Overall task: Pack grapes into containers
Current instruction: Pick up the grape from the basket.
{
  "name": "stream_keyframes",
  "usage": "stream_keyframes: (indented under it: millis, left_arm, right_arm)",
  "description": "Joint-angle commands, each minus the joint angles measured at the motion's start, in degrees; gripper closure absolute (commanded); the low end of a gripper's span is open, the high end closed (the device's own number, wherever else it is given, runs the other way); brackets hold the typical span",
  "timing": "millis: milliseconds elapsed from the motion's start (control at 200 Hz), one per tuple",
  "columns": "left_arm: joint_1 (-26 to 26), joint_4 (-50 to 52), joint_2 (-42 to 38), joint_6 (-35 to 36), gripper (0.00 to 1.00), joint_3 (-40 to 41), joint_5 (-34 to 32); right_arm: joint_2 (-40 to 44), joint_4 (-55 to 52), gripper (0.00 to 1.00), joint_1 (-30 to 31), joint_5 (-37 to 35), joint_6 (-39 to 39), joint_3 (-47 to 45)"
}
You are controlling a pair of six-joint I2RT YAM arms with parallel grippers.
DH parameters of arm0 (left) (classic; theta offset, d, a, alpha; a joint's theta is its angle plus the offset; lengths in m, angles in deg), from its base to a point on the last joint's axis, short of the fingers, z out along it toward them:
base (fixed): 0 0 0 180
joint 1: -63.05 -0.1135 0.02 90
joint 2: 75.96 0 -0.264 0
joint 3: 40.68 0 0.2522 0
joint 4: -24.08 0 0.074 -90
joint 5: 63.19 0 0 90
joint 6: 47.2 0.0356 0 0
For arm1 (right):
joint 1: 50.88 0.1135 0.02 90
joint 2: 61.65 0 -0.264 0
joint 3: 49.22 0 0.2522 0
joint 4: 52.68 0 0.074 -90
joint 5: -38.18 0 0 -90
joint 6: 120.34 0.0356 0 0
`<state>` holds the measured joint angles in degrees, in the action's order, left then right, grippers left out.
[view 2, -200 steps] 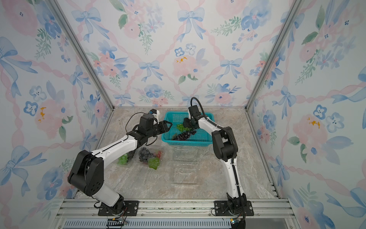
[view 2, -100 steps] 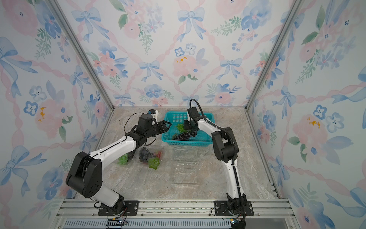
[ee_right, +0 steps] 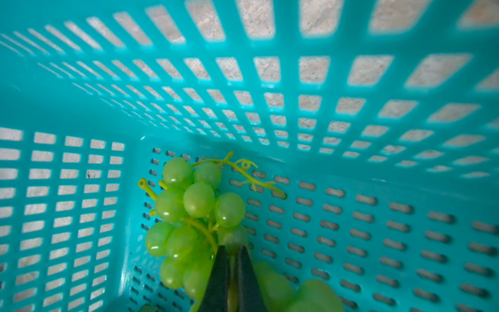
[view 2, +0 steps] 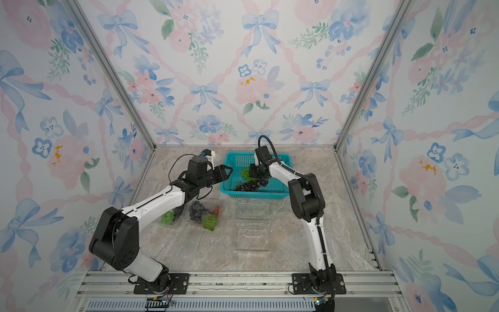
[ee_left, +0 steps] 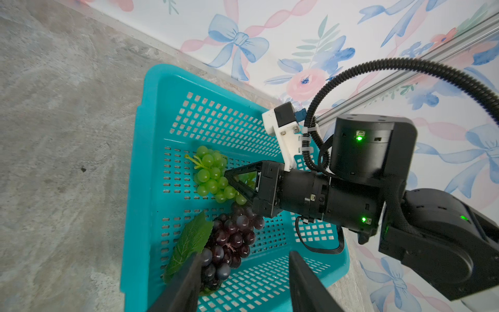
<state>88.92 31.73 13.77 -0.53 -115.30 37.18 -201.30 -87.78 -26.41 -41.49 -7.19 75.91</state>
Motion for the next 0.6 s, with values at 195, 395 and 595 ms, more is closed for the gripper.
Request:
stream_keyframes:
  millis: [195,395,595]
  left_arm:
    - [-0.5,0.0,-2.0,0.2,0.46,0.4,0.7]
    - [-0.5,0.0,-2.3,0.5,0.47,0.2,0.6]
    - [-0.5,0.0,-3.3,0.5,0.47,0.5,0.2]
  right_arm:
    - [8.9,5.1,1.00,-0.9,1.7,2.5,-6.5]
    - [15.1,6.8,1.00,-1.4,2.0,2.7,-9.9]
    - [20.0,6.5,1.00,-1.5,2.2,2.2,-12.1]
